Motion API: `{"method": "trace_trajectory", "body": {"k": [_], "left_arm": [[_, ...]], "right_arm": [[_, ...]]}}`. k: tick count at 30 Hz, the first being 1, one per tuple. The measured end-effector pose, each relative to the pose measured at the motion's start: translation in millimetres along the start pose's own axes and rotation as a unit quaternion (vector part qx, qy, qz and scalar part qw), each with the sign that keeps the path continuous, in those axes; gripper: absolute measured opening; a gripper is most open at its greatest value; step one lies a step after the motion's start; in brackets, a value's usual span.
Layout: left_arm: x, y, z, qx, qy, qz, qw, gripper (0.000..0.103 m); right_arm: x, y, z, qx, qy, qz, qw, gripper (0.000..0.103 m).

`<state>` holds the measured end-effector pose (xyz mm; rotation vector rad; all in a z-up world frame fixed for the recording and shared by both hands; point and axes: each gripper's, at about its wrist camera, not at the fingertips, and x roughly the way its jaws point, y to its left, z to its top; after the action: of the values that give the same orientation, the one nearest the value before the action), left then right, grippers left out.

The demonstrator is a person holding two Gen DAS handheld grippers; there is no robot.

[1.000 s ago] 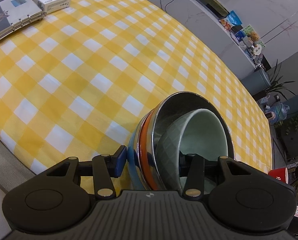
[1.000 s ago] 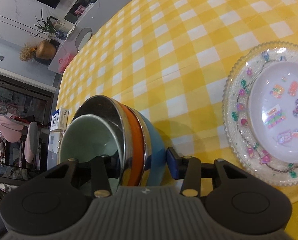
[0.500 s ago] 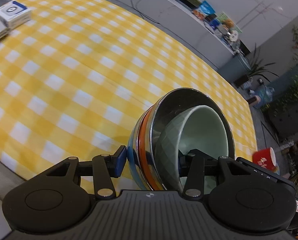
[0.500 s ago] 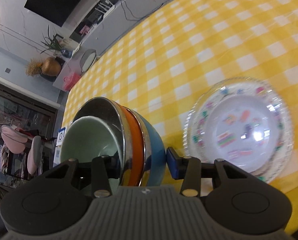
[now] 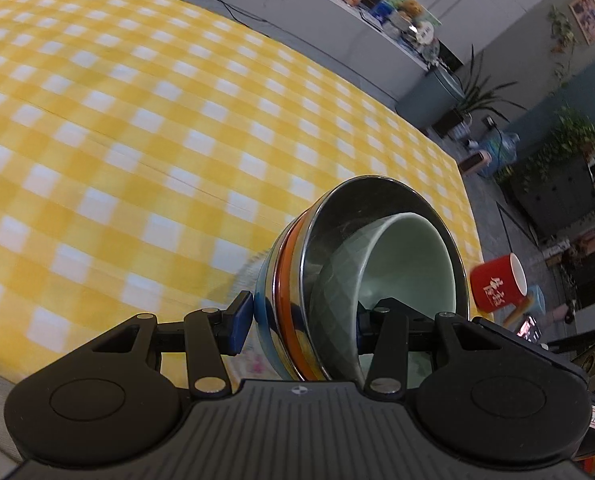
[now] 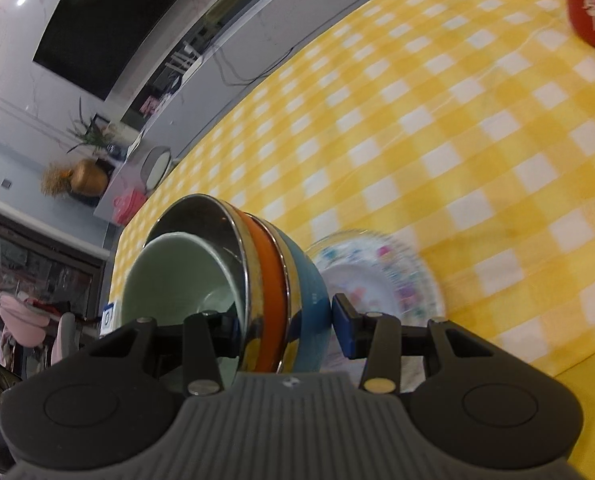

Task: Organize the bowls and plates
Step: 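Carry the bowl stack with both tools and lower it onto the plate stack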

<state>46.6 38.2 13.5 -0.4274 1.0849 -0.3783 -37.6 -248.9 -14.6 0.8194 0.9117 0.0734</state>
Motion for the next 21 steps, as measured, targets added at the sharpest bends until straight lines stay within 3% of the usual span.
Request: {"method": "trace_trajectory", "body": {"k": [15, 21], "left_arm": [[26.6, -1.0, -6.4, -0.002, 0.03, 0.008, 0.9995, 0.052], [26.2, -0.8, -7.4, 0.009, 0.027, 0.011, 0.9995, 0.045]], "right_arm": [[12.3, -24.4, 1.1, 0.023, 0.018, -0.016, 0.999, 0.043], [15.1, -24.4, 0.8, 0.028, 0.019, -0.018, 0.999, 0.046]]}}
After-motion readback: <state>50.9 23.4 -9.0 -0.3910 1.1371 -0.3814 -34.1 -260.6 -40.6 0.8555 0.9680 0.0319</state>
